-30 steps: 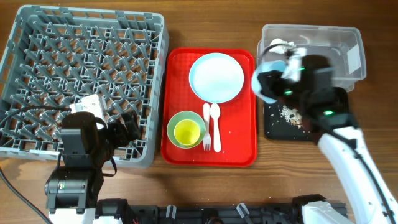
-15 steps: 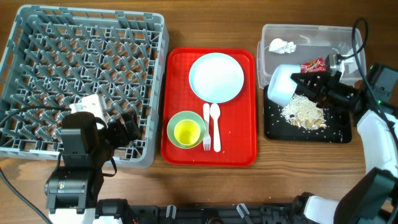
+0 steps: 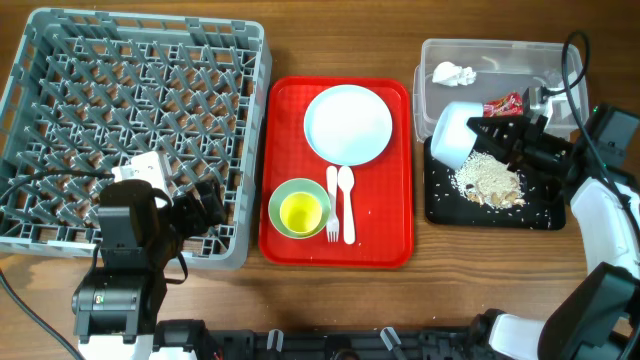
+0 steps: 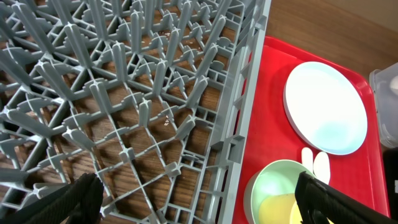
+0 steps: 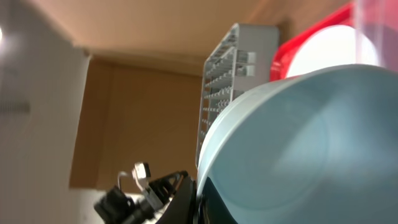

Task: Sort waste into correct bins and load items into the dishwasher rack
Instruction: 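Tip the blue bowl over the black tray to empty the food, then carry the empty blue bowl back and set it on the white plate, then grasp the yellow cup from the green bowl with the right gripper, then hand the yellow cup from the right gripper to the left gripper, then lower the yellow cup into the dish rack with the left gripper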

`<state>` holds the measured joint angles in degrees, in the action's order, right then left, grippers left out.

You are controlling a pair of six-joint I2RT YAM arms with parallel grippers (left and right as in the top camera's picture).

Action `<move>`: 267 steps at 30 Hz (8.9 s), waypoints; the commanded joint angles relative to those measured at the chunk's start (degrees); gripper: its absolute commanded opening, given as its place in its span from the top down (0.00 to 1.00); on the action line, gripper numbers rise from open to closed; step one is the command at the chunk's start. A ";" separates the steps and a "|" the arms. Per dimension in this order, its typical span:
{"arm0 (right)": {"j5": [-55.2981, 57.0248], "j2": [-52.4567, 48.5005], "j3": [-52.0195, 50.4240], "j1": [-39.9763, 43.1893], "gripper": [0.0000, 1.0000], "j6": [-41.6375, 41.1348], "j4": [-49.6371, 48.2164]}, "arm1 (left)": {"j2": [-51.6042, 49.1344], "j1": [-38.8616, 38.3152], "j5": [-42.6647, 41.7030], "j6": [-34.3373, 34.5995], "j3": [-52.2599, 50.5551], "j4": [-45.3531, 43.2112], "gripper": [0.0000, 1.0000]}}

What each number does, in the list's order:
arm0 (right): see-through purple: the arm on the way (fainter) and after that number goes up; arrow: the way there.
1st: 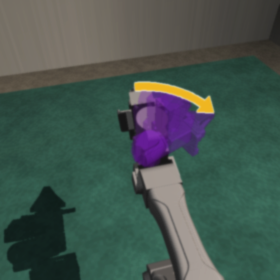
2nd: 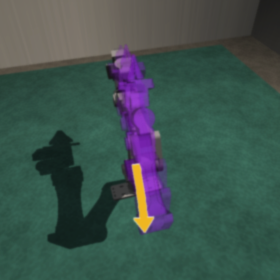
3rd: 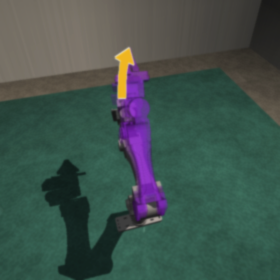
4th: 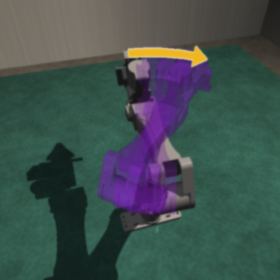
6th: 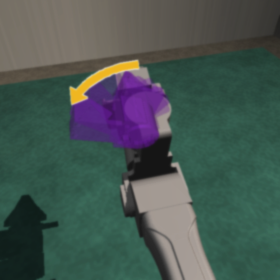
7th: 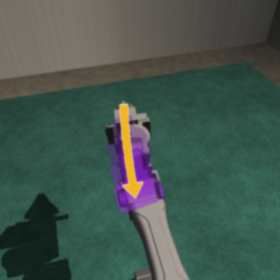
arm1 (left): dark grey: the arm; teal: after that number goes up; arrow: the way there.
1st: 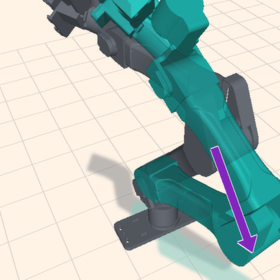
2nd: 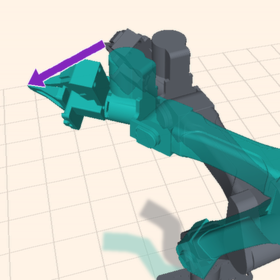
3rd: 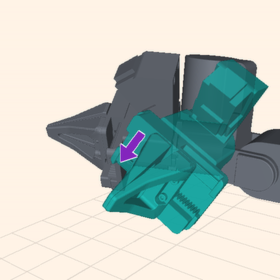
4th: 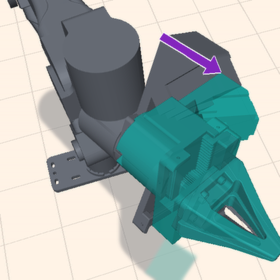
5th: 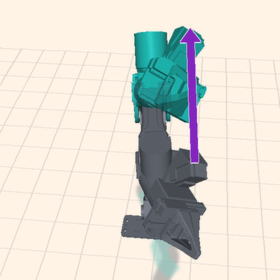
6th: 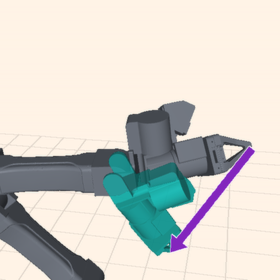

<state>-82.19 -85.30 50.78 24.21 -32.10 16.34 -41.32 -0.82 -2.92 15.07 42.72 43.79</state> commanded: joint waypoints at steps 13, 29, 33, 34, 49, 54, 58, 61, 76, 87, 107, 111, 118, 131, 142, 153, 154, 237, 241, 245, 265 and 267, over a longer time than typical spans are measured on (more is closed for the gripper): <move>-6.97 -0.48 0.07 0.02 0.96 -5.33 -11.23 | 0.15 -0.31 -0.46 -1.16 0.90 0.04 0.00; 5.05 0.00 0.17 -20.83 0.96 -36.79 -71.47 | 0.15 -0.31 -0.46 -1.16 0.90 0.02 0.00; 9.68 0.00 0.33 -23.63 0.95 -32.11 -64.87 | 0.17 -0.31 -0.46 -1.16 0.90 0.04 0.00; 11.06 0.00 0.57 -23.85 0.96 -31.30 -63.01 | 0.17 -0.31 -0.46 -1.16 0.90 0.09 0.00; 60.98 -0.66 33.27 -35.54 0.95 25.97 16.59 | 0.15 -0.31 -0.44 -1.16 0.90 0.20 0.00; 68.43 -5.66 33.20 -44.57 0.95 37.11 19.71 | 0.15 -0.31 -0.46 -1.16 0.90 0.22 0.00; 68.94 -13.16 33.20 -48.28 0.95 37.68 19.87 | 0.15 -0.31 -0.46 -1.14 0.90 0.22 0.00; 68.89 -19.89 33.20 -49.94 0.95 36.11 19.87 | 0.15 -0.31 -0.44 -1.16 0.90 0.24 0.00; 68.02 -22.25 36.02 -50.27 0.66 27.39 27.69 | 0.15 -0.31 -0.46 -1.16 0.90 0.24 0.00; 67.69 -12.66 35.45 -50.60 0.65 14.34 46.03 | 0.15 -0.31 -0.46 -1.14 0.90 0.24 0.00; 70.20 -12.85 22.64 -67.82 0.70 4.31 34.47 | 0.15 -0.31 -0.50 -0.90 0.90 0.70 0.00; 71.97 -12.85 17.81 -68.65 0.72 -0.07 29.55 | 0.15 -0.31 -0.50 -0.90 0.90 0.70 0.00; 71.91 -12.85 16.37 -68.65 0.84 0.00 26.71 | 0.15 -0.31 -0.50 -0.90 0.90 0.70 0.00; 72.37 -5.07 20.37 -63.32 0.96 -0.70 28.22 | 0.15 -0.31 -5.66 -0.90 0.90 0.39 0.00; 30.49 6.01 20.98 -44.35 0.96 11.91 28.17 | -5.38 -0.31 -44.09 -0.94 0.90 -14.23 0.00; 9.68 5.79 20.98 -44.04 0.96 14.03 21.88 | -14.43 -0.31 -77.07 -0.87 0.90 -36.85 0.00; 9.66 5.79 20.98 -44.04 0.96 13.88 21.68 | -14.75 -0.31 -79.10 -0.87 0.90 -38.07 0.00; 49.77 5.81 21.00 -35.36 0.82 18.71 38.10 | -14.95 17.84 -3.78 0.83 20.87 14.36 0.96; 49.90 5.81 21.00 -35.36 0.82 18.62 38.49 | -16.92 17.84 6.97 2.29 21.16 19.19 0.96; 49.90 5.81 21.00 -35.36 0.82 18.60 38.99 | -23.15 17.84 7.08 2.27 21.14 21.24 0.96; 50.36 5.81 21.00 -35.36 0.82 18.62 40.39 | -43.30 17.84 1.90 2.08 21.18 17.42 0.00; 50.29 5.81 21.00 -35.36 0.81 18.60 40.37 | -41.22 17.81 1.86 2.10 21.62 17.33 0.00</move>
<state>-32.88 -79.70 71.09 -11.42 -14.63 56.60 -85.97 16.58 -0.36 17.06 63.40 61.23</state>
